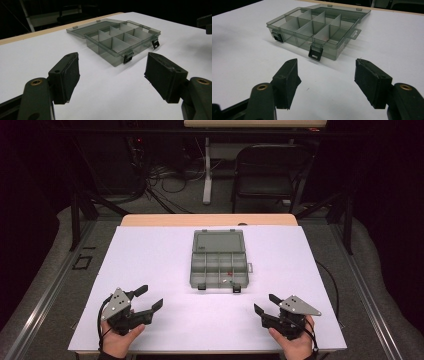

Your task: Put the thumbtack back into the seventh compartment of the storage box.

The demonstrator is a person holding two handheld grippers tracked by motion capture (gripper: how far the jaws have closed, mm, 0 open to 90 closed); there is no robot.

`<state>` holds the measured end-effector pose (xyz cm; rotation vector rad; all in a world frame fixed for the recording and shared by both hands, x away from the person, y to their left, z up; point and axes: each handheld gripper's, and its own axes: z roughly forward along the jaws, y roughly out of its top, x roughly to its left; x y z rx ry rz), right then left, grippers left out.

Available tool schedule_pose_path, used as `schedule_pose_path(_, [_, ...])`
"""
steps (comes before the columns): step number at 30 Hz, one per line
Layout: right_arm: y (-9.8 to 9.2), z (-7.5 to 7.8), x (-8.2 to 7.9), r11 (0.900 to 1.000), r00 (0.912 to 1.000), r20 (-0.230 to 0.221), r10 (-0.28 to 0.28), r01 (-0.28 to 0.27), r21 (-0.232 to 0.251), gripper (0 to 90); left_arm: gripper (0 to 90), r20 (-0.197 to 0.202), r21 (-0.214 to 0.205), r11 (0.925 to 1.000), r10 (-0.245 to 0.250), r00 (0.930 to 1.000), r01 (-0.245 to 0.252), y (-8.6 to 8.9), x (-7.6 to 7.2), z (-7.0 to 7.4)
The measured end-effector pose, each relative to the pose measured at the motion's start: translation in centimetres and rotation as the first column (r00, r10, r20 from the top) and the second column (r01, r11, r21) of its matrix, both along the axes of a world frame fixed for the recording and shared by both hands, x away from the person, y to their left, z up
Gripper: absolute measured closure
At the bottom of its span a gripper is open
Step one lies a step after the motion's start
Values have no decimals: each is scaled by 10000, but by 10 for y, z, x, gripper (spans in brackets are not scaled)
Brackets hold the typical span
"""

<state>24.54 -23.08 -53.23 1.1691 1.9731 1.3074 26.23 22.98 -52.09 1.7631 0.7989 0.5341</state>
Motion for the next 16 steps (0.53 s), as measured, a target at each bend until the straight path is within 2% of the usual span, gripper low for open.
schedule_pose_path(10, [-1,-2,2,10000,9998,-188,-51,50,-29,349,272,-37,26,10000,58,10000,-58,0,2,-1])
schedule_pose_path(16, [-2,-2,2,9999,9999,-152,-78,76,-75,349,272,-93,31,10000,59,9999,-59,1,3,-1])
